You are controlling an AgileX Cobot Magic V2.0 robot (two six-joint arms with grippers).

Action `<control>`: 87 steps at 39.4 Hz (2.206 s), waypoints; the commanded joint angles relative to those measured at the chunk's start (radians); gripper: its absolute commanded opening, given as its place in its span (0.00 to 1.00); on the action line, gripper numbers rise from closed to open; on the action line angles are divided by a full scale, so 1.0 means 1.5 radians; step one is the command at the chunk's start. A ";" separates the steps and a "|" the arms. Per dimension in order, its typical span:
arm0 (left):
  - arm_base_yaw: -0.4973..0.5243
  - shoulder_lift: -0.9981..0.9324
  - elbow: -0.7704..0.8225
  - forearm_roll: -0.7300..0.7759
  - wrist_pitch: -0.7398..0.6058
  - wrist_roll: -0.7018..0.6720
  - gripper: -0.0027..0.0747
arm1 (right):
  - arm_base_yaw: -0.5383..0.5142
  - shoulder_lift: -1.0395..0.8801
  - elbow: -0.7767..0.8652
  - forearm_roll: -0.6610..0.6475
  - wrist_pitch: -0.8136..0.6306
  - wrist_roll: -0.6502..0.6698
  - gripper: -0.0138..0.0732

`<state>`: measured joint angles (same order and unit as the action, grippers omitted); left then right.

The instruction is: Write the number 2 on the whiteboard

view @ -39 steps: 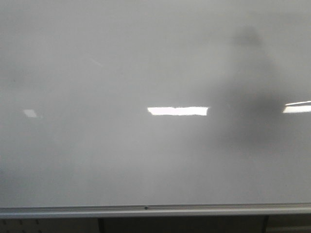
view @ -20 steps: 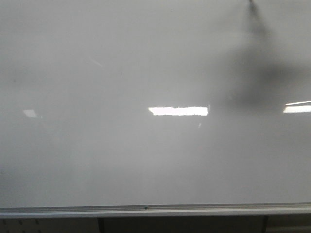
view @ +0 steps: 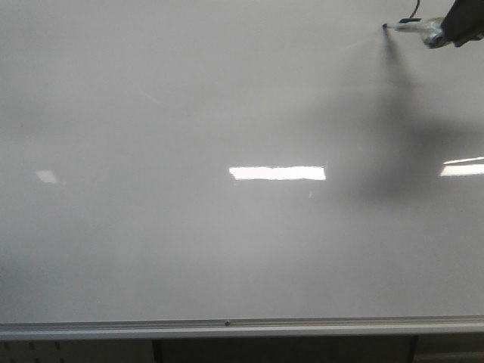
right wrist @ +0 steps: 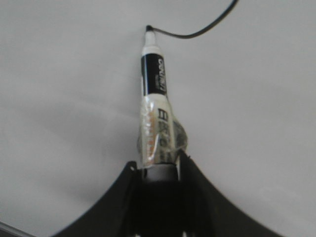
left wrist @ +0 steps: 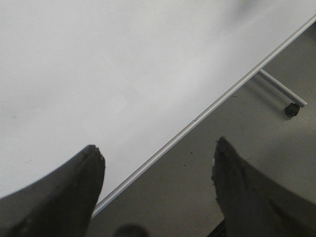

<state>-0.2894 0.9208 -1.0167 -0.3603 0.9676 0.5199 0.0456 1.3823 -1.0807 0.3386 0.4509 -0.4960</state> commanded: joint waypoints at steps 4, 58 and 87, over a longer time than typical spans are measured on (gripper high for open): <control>0.002 -0.007 -0.016 -0.022 -0.042 -0.006 0.63 | -0.026 -0.019 -0.019 -0.034 -0.014 -0.006 0.24; -0.320 0.115 -0.087 -0.139 -0.040 0.211 0.63 | 0.416 -0.252 -0.008 0.007 0.421 -0.141 0.24; -0.421 0.292 -0.173 -0.102 -0.023 0.212 0.27 | 0.416 -0.252 -0.008 0.007 0.428 -0.141 0.24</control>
<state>-0.9130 1.3889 -1.2402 -0.4818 0.9592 0.8375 0.6664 1.0235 -1.0672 0.3236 1.1220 -0.6999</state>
